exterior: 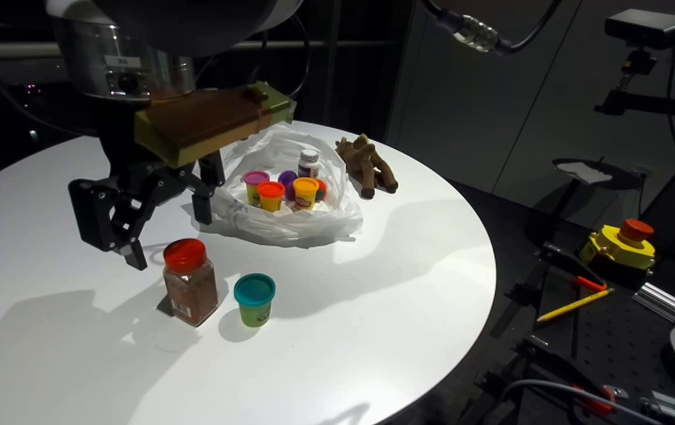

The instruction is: Place the containers, strawberry and toy deer inside the plastic

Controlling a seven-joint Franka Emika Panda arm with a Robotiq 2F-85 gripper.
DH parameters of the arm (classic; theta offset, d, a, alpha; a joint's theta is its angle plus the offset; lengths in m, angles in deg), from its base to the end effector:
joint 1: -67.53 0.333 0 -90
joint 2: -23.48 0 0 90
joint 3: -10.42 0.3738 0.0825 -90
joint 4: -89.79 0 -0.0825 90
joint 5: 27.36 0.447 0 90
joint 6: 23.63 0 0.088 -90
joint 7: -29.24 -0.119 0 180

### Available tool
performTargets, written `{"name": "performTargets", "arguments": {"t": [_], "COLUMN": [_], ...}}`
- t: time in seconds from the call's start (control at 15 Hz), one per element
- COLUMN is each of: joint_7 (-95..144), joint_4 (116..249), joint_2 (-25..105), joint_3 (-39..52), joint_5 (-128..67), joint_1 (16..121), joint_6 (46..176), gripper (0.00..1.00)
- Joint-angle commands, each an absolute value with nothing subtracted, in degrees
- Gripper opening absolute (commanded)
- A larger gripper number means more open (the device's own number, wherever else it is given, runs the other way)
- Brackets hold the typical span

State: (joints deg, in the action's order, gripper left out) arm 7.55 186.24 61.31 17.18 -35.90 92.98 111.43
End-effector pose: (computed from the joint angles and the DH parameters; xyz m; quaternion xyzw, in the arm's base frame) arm 0.6518 0.3952 0.2097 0.9912 0.1310 0.0168 0.0107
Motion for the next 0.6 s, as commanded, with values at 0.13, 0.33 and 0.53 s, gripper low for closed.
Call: {"name": "performTargets", "arguments": {"t": [0.13, 0.33, 0.53], "joint_7": [8.25, 8.29, 8.28], "joint_4": [183.99, 183.65, 183.05], "joint_2": [62.21, 62.43, 63.08], "joint_3": [17.47, 17.48, 17.54], "joint_5": [-35.33, -35.35, -35.15], "joint_1": [93.49, 93.51, 93.41], "joint_6": [109.09, 108.41, 108.81], "gripper": [1.0, 1.0, 1.0]}}
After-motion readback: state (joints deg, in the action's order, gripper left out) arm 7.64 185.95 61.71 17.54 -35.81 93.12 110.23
